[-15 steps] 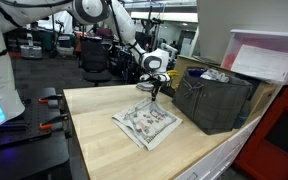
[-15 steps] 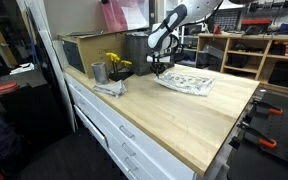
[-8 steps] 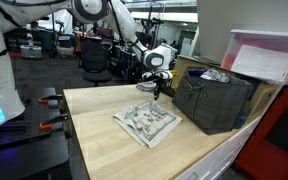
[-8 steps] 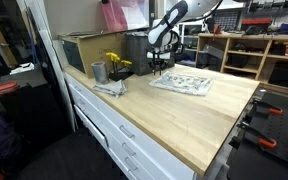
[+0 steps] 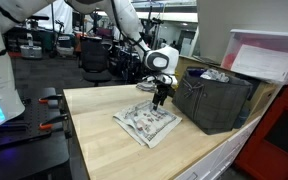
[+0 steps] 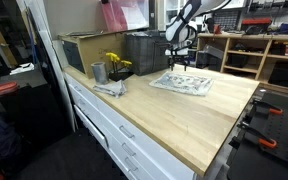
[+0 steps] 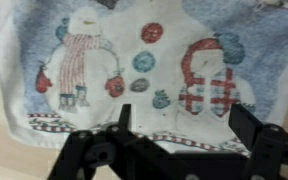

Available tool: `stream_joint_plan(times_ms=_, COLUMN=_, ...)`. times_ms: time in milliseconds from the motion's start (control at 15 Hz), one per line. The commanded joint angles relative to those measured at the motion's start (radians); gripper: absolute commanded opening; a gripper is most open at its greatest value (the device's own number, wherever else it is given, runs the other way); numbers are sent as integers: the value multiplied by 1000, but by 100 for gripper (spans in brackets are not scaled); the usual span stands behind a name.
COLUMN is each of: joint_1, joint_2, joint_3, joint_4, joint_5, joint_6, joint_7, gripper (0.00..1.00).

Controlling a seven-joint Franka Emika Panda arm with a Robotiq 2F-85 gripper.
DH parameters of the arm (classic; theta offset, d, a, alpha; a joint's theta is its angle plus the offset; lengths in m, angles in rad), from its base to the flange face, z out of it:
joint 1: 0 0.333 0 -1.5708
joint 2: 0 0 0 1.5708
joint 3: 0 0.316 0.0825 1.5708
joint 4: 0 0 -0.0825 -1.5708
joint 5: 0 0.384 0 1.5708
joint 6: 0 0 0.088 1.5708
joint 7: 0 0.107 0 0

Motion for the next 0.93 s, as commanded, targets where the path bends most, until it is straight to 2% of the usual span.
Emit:
stream_joint_plan(times_ms=0, joint_1=-12, joint_2=-160, joint_3=-10, joint_4=-213, joint_5=-4, joint_6=-26, joint_7=30, gripper=100)
stream_joint_plan(times_ms=533, joint_1=-64, joint_2=-293, joint_3=28, joint_4=-495, joint_5=41, joint_6=67, joint_7=-56, gripper=100)
stream_joint_plan(times_ms=867, joint_1=-146, joint_2=-305, joint_3=97, joint_4=-594, joint_5=172, joint_6=119, joint_7=-233, gripper=100)
